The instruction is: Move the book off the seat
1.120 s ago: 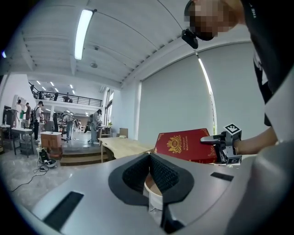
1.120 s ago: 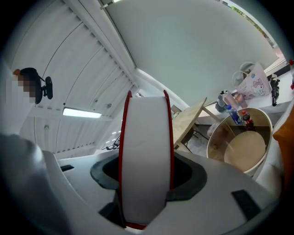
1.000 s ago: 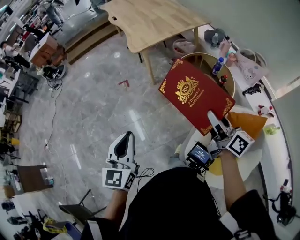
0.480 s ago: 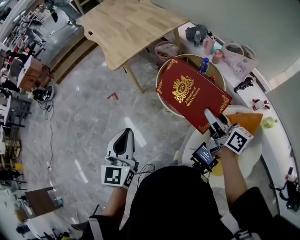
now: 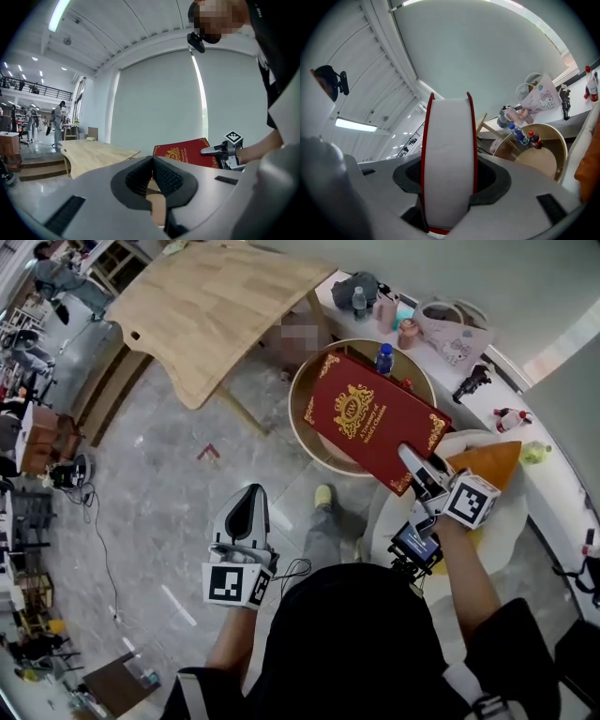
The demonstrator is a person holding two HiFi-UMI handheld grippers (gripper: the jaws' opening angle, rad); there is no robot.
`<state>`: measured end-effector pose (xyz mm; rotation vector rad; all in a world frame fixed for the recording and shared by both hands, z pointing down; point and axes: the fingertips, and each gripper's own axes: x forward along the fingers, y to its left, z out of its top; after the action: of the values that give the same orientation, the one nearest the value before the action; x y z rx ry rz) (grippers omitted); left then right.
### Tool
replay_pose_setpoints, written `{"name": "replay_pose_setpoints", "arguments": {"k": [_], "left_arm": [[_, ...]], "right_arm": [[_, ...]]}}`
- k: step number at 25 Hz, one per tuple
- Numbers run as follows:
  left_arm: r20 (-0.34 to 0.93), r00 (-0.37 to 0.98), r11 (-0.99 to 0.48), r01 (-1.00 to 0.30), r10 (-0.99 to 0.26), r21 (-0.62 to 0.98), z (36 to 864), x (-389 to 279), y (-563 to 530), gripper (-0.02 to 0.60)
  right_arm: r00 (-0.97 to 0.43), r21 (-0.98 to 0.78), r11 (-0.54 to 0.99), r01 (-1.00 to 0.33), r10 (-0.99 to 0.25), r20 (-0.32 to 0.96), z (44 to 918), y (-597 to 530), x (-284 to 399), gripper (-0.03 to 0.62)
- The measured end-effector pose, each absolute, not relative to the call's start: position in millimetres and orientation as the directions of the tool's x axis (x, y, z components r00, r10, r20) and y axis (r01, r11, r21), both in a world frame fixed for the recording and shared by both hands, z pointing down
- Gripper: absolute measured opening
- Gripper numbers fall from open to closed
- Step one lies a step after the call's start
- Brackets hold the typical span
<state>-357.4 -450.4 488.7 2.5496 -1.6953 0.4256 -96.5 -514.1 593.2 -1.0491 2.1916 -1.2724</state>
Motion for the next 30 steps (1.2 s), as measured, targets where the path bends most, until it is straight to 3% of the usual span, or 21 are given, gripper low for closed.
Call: {"name": "replay_pose_setpoints", "arguments": {"k": [14, 21, 30], "left_arm": [[0.387, 0.570, -0.625, -0.780, -0.724, -0.020, 586, -347, -636, 0.012], [0.454, 0.617, -0.681, -0.731, -0.642, 0.031, 656, -348, -688, 0.012], [0.526, 0.636, -0.708, -0.701, -0.564, 0.088, 725, -347, -700, 0.012]], "right_arm": [[-0.629, -0.907, 0.063, -0.415, -0.741, 0.236, 777, -615, -150, 0.244], [-0.572, -0.894, -0.185, -0.408, -0.712, 0.408, 907, -630, -157, 0.244], [-0.580, -0.931, -0.211, -0.297, -0.735, 0.351, 973, -649, -161, 0.247]]}}
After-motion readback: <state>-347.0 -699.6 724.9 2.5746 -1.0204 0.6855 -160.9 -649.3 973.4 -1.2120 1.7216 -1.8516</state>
